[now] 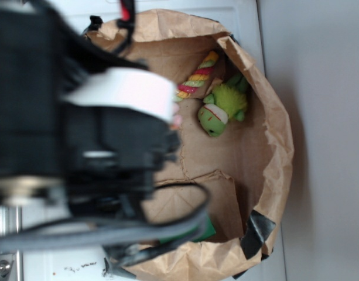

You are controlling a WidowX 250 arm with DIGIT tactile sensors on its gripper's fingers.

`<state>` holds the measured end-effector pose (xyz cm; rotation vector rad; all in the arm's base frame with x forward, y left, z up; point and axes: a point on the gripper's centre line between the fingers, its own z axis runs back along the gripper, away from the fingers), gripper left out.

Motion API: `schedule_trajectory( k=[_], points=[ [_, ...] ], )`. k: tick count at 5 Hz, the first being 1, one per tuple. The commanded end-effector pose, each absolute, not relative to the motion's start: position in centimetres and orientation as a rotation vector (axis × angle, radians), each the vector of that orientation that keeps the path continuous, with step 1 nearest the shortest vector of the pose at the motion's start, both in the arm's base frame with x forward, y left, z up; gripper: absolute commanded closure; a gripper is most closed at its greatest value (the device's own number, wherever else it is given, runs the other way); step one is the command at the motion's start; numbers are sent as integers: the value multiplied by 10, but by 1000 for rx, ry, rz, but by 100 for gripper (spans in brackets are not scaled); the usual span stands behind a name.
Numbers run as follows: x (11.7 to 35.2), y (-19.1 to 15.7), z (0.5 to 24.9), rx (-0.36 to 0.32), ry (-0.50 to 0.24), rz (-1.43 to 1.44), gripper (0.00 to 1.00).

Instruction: Grab the green block.

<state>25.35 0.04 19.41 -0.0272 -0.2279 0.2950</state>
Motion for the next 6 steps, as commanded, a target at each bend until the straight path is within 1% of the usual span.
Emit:
schedule_trajectory(
  k=[1, 2, 4, 5, 6],
  points=[
    [280, 19, 174, -18, -302, 360, 0],
    [291, 19, 153, 14, -321, 398, 0],
    [305, 3, 123, 4, -329, 402, 0],
    [312, 0, 121, -68, -352, 389, 0],
    [312, 0, 121, -68, -352, 389, 0]
  ],
)
